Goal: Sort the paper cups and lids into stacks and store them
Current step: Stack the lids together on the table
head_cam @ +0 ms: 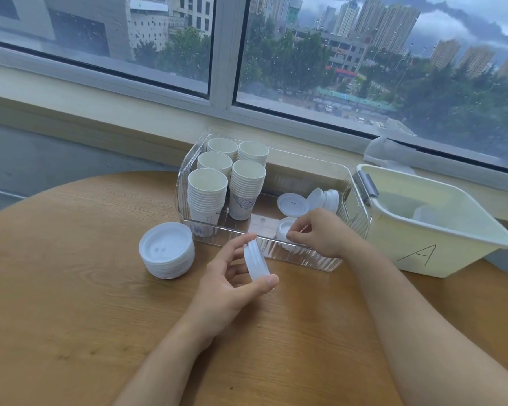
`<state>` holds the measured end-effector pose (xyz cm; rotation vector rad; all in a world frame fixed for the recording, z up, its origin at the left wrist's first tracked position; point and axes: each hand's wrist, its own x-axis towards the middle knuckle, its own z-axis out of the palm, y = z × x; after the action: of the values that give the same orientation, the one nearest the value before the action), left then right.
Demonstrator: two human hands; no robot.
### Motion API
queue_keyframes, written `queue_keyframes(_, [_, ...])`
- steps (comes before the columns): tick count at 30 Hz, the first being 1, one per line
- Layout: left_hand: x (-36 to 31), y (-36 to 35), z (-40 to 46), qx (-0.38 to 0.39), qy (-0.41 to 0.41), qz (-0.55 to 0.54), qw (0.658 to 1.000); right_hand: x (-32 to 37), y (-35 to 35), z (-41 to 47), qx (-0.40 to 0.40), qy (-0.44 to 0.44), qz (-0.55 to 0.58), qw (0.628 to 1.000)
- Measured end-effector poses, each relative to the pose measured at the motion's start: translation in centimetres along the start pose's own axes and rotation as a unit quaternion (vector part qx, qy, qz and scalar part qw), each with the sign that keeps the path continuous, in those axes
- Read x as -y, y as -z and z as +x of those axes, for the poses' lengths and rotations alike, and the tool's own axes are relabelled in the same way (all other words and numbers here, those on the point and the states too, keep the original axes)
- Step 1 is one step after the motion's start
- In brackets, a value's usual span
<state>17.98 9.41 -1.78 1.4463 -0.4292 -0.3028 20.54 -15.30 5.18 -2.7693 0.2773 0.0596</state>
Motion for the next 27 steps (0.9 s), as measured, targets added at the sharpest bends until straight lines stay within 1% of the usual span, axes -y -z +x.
queue_keyframes(1, [0.0,0.0,0.0,0.000,0.000,0.000,1.000,-0.1,-0.1,-0.1,-0.013,0.006,0.009,1.000])
queue_keyframes(4, [0.1,0.0,0.0,-0.001,-0.001,0.001,1.000,-0.3,0.3,-0.8,-0.066,0.010,0.104,0.992])
queue_keyframes(5, [0.1,0.0,0.0,-0.002,0.000,0.001,1.000,-0.3,0.4,-1.2,-0.092,0.012,0.118,0.989])
queue_keyframes(7, [0.2,0.0,0.1,-0.003,0.003,0.001,1.000,-0.2,0.5,-1.8,-0.154,0.019,0.102,0.983])
queue_keyframes(9, [0.2,-0.1,0.1,0.001,0.005,0.001,1.000,0.1,0.5,-2.6,-0.187,0.025,0.120,0.975])
queue_keyframes(13, [0.2,-0.1,0.1,0.004,0.004,0.004,1.000,0.4,0.7,-3.6,-0.206,0.019,0.218,0.954])
queue_keyframes(20, [0.0,-0.1,-0.1,0.008,0.001,-0.005,1.000,0.8,0.5,-4.0,-0.239,0.005,0.239,0.941])
queue_keyframes(22, [0.0,-0.1,-0.1,0.007,0.001,-0.007,1.000,0.8,0.4,-4.2,-0.243,0.014,0.254,0.936])
queue_keyframes(24, [0.0,-0.1,-0.1,0.008,0.004,-0.014,1.000,1.0,0.1,-4.7,-0.261,0.032,0.244,0.934])
queue_keyframes(27, [-0.1,-0.1,-0.1,0.009,0.012,-0.040,0.999,1.6,-0.9,-6.7,-0.301,0.089,0.239,0.919])
